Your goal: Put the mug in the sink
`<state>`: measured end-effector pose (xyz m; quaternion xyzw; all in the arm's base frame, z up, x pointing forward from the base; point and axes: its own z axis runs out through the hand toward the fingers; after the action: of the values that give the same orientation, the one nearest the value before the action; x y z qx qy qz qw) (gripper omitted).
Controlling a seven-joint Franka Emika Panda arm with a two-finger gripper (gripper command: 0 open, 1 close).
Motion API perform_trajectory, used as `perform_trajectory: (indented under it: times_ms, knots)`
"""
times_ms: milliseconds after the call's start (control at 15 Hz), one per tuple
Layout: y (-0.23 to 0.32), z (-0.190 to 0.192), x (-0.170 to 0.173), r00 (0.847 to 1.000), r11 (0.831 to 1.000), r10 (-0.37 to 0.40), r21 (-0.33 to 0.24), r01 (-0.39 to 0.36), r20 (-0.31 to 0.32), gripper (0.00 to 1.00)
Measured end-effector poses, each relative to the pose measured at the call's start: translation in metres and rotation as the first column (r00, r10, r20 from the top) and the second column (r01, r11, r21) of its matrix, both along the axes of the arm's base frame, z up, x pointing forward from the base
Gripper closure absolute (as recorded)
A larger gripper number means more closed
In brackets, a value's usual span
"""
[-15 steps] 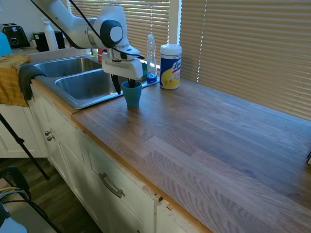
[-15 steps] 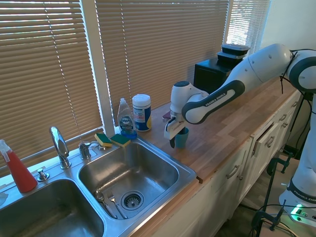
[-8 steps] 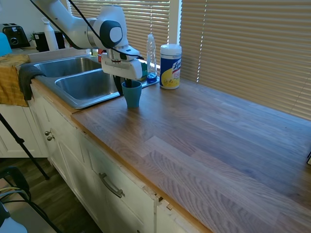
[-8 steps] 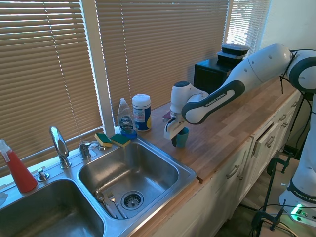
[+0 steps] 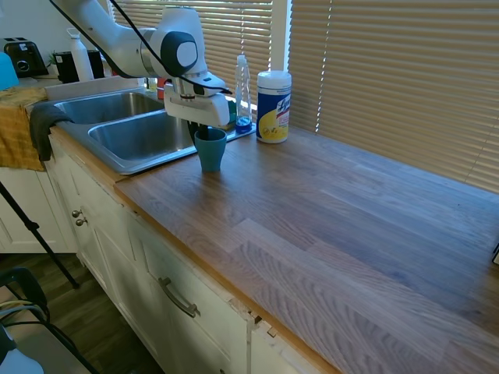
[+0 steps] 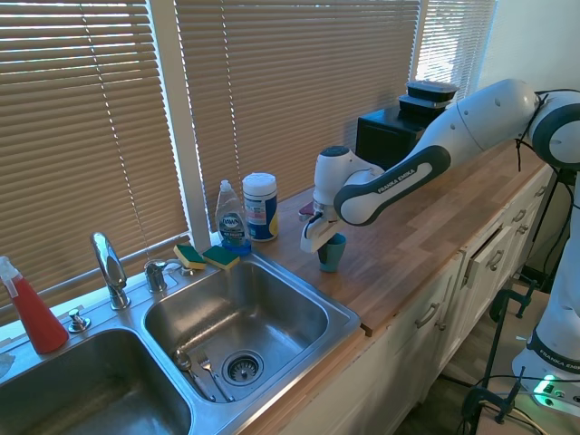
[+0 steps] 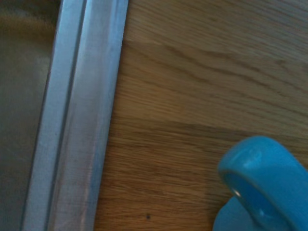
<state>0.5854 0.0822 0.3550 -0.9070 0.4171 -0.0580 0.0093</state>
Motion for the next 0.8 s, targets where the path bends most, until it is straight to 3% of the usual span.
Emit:
perform_trajectory:
  times_ms: [267, 600, 800]
  knots:
    - [0.013, 0.018, -0.001, 0.999, 1.000, -0.008, 0.013, 0.008, 0.047, 1.00]
    - [0.103, 0.076, -0.003, 0.991, 0.999, 0.038, 0.005, -0.039, 0.125, 1.00]
    - [0.168, 0.052, 0.015, 0.991, 0.997, 0.074, -0.019, -0.072, 0.113, 1.00]
